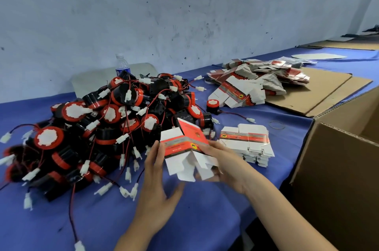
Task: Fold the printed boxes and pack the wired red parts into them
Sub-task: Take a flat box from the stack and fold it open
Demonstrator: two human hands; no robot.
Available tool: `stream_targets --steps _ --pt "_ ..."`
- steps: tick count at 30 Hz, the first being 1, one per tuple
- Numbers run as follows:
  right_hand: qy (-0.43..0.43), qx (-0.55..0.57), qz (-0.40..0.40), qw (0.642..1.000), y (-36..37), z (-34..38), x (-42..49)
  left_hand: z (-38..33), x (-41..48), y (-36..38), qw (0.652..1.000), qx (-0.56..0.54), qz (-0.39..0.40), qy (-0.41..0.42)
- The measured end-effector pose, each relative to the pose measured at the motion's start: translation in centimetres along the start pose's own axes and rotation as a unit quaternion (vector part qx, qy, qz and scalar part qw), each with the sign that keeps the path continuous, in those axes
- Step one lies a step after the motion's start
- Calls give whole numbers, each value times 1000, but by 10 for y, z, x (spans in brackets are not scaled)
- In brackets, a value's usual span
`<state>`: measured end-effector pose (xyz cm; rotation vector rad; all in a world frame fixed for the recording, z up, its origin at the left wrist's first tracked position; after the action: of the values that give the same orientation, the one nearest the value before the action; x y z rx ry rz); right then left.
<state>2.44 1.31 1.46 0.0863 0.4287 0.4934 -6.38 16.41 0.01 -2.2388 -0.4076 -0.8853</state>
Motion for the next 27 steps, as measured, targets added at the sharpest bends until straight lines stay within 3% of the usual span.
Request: stream_targets --steps 3,7,13,18,23,25,27 --pt "47 -38 55 997 15 -11 -2 -3 1 0 998 -38 -15 -37" --pt "17 -28 122 992 20 -12 -7 -11 2 -8 997 43 -42 53" --pt "12 -120 117 986 12 -15 -5 -16 5 -9 995 67 -29 70" --pt "-37 -262 119 957 16 -8 -18 -28 6 -9 990 67 -42 118" --pt "-167 -163 144 962 16 0 -24 -12 1 -12 995 -94 -29 -10" --pt "-193 -80 185 960 18 2 -28 -11 -5 -10 991 -121 -14 -47" --pt "-221 -50 166 960 20 3 -29 -9 -9 -5 987 -134 8 -92"
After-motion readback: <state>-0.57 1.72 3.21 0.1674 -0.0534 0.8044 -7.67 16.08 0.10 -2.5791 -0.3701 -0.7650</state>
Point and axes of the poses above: each hand's wrist, its own x-axis towards the middle knuckle, its own y-axis out of the palm, z = x × y, the point moved 5 cm from there along x, towards the middle knuckle, and after that the axes turned 8 degrees about y, right-handed, at the moved point
